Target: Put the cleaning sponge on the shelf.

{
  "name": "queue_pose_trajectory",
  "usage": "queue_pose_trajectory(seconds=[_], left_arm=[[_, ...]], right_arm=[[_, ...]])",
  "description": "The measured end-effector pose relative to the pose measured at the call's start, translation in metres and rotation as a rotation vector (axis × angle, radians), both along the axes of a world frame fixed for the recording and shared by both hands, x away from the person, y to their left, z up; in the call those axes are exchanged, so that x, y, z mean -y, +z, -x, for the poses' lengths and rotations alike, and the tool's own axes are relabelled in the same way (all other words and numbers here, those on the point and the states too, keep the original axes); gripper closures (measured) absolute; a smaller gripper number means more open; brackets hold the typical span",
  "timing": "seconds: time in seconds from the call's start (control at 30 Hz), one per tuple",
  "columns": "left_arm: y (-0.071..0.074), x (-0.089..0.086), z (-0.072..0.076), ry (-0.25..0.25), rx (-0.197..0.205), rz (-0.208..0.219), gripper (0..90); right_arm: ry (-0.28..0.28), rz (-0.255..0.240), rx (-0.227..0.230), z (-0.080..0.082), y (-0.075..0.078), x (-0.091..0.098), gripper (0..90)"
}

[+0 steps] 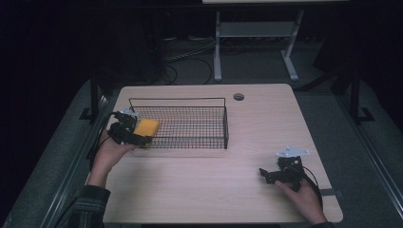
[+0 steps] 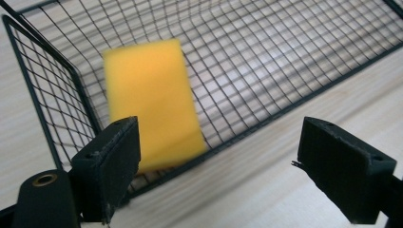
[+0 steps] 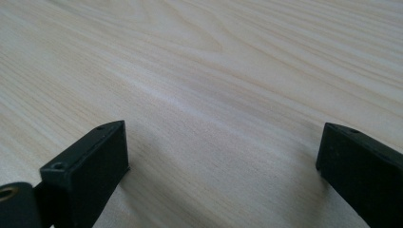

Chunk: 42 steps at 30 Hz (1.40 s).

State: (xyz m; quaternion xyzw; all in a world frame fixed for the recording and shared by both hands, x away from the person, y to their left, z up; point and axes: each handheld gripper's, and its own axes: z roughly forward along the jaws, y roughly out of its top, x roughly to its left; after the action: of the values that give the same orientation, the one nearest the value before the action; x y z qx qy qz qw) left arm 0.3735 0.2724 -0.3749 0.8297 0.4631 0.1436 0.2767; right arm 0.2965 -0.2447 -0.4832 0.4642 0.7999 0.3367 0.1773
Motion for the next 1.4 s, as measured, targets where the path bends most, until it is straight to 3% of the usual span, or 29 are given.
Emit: queue_pose_trajectory(seconds=[0.43, 0.87, 1.13, 1.23, 1.4], left_arm=[[-0.016, -0.002, 0.044, -0.010, 0.048, 0.002, 13.9], [-0.044, -0.001, 0.069, -0.020, 0.085, -0.007, 14.0], [-0.062, -0.006, 0.077, -0.007, 0.075, -0.005, 13.9], [-0.071, -0.005, 0.081, -0.012, 0.077, -0.031, 13.9], [-0.081, -0.005, 0.082, -0.024, 0.049, -0.028, 13.9]], right_arm=[[-0.001, 0.000, -0.001, 0.000, 0.000, 0.000, 2.6], [0.000, 0.000, 0.000, 0.000, 0.000, 0.000, 2.5], [0.000, 0.000, 0.000, 0.000, 0.000, 0.000, 2.6], [0.000, 0.000, 0.000, 0.000, 0.000, 0.000, 2.6], [-0.001, -0.001, -0.001, 0.000, 0.000, 0.000, 2.6]])
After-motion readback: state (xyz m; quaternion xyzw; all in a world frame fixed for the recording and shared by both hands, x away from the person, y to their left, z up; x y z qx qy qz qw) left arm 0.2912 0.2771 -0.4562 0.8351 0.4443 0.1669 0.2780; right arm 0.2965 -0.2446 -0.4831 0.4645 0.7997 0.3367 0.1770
